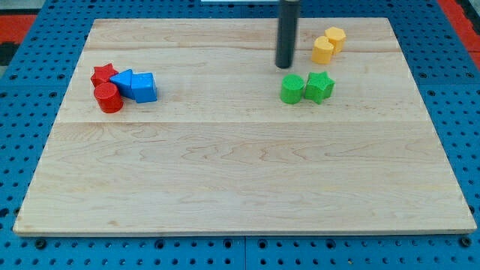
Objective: Push the group of green blocks towards the group of blocks
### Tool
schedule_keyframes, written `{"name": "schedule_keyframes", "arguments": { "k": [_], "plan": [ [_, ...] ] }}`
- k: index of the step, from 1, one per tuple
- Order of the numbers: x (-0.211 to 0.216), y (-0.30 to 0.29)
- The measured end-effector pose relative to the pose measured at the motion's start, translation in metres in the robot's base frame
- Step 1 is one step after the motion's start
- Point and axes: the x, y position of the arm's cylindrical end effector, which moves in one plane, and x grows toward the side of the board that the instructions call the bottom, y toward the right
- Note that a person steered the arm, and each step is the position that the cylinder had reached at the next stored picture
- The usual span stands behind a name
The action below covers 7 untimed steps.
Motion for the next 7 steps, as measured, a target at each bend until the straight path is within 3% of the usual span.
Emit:
{"name": "schedule_keyframes", "arguments": {
  "k": [3,4,7],
  "plan": [
    [0.071,0.179],
    [0.104,0.128],
    [0.031,0.027]
  ]
}}
